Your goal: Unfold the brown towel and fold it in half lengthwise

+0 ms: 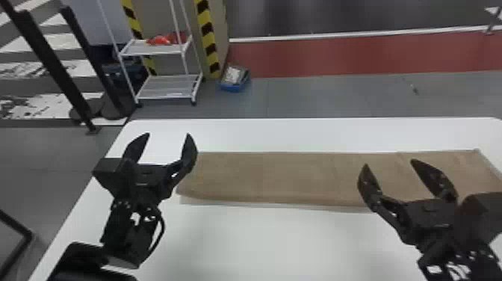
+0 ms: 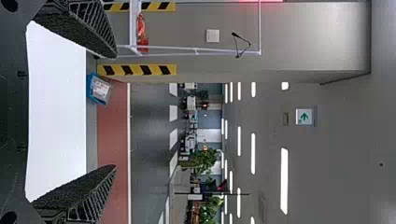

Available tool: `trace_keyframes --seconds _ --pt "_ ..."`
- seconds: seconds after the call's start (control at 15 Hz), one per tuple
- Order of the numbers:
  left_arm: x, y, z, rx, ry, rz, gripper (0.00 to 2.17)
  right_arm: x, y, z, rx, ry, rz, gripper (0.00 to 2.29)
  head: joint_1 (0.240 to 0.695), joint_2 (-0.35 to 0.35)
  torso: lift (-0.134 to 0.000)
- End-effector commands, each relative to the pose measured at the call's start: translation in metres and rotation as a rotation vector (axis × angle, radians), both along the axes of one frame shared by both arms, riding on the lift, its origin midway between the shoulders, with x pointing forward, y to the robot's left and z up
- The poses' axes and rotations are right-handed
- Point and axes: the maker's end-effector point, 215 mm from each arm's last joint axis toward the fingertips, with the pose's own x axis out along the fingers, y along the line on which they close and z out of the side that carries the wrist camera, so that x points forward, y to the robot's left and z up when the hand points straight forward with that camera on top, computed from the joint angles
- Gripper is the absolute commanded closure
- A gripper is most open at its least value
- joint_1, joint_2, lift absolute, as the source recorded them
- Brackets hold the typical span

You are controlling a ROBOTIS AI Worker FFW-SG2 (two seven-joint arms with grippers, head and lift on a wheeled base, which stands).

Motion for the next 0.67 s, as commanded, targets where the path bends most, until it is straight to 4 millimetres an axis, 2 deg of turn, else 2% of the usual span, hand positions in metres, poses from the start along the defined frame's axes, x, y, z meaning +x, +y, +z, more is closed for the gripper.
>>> trace_keyframes --seconds 0.0,0.6 --pt "0.0003 0.0006 0.0014 0.0 -0.006 0.001 0.04 -0.0001 0.0042 0.0007 0.004 -0.001 0.004 0.06 0.695 0.146 -0.125" --pt "-0.0049 0.0018 0.0028 0.0 -0.007 0.003 0.04 -0.0049 0.0053 0.0032 0.01 -0.008 0.005 0.06 0.695 0.154 -0.125"
